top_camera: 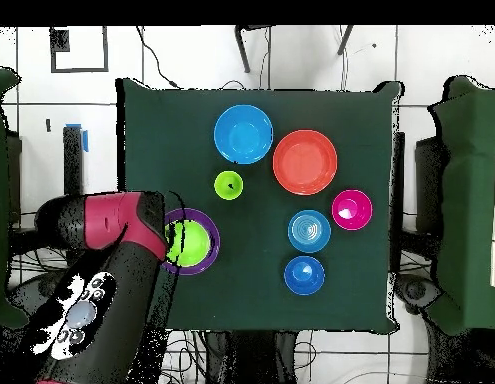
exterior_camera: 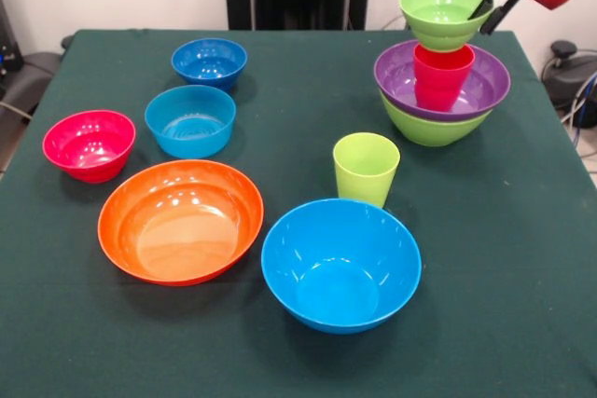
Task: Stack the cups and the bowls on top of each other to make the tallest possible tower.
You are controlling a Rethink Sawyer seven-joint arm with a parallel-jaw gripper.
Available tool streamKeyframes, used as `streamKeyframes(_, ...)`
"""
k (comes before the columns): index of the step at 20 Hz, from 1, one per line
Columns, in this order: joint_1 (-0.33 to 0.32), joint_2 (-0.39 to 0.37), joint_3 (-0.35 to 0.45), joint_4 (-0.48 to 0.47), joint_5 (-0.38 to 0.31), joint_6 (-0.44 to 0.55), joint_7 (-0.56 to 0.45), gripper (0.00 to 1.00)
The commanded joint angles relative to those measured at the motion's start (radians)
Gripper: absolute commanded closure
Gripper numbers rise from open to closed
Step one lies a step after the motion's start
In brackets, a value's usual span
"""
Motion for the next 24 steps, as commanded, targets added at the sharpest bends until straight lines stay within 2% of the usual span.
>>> streamKeyframes(1,0.010,0.056,0.053,-0.005,0.020,-0.077,0.235,1.00)
streamKeyframes(24,0.036,0.097,0.024,-0.016,0.042,-0.121,0.251,1.00)
